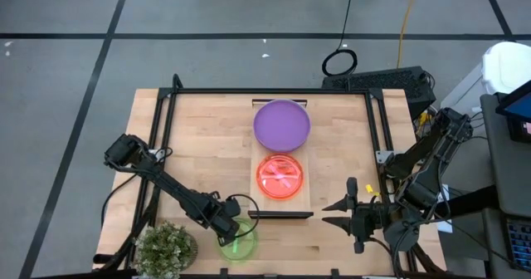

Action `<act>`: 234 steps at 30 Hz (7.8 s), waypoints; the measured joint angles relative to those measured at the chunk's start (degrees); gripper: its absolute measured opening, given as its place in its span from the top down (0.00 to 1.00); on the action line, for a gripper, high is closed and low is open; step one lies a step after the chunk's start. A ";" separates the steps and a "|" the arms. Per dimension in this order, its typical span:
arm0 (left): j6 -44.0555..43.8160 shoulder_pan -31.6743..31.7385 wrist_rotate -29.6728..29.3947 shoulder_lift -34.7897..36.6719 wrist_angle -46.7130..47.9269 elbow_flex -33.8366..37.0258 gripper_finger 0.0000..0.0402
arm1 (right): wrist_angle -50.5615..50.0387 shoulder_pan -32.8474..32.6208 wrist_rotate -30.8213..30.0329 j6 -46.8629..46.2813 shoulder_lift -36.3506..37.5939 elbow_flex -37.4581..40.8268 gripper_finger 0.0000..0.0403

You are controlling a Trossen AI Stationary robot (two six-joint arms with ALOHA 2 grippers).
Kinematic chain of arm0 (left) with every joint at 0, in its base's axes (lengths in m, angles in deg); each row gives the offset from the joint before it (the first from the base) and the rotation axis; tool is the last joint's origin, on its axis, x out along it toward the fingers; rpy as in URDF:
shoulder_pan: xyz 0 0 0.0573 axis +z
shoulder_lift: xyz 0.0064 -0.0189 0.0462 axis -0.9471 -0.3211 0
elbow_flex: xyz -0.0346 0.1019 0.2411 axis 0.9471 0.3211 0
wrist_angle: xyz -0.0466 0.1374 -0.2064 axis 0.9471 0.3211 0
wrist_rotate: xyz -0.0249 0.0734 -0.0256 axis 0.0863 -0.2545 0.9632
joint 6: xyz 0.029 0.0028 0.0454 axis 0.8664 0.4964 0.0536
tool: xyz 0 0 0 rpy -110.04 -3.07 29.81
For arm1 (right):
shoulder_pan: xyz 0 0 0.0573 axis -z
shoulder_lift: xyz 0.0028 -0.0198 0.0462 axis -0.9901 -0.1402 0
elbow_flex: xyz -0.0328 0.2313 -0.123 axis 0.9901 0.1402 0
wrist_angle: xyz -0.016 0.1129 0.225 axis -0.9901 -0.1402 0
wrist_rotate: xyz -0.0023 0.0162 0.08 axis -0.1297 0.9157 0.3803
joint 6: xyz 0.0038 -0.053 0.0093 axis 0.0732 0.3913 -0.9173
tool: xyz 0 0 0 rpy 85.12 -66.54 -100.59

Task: Place and stack plates onto a shelf
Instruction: Stack the transparent green plate on top of the transparent pink plate on the shelf, then return to Home Position

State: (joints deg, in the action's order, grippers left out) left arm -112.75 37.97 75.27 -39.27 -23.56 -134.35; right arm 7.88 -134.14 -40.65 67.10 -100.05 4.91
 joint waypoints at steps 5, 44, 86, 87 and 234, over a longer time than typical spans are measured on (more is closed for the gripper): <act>0.13 -0.04 -0.01 -0.04 -0.20 0.11 0.56 | 0.14 0.09 0.00 0.00 0.00 0.00 0.74; 5.46 -0.19 -1.89 2.60 -0.20 0.31 0.81 | 0.37 0.13 0.02 0.00 -0.02 0.00 0.74; 2.02 -1.44 -1.38 2.36 -10.94 6.66 0.81 | 0.33 0.14 0.04 0.22 -0.04 0.00 0.74; 1.91 -1.44 -1.33 2.34 -10.99 6.67 0.81 | 0.33 0.15 0.05 0.24 -0.04 0.00 0.74; 35.77 15.91 -23.51 32.33 -30.19 6.65 0.85 | -2.67 0.37 -0.15 -1.46 -0.02 0.02 0.74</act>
State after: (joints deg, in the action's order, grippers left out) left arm -76.98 53.88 51.76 -6.93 -53.75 -127.70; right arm 5.21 -133.77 -40.80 65.64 -100.07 4.92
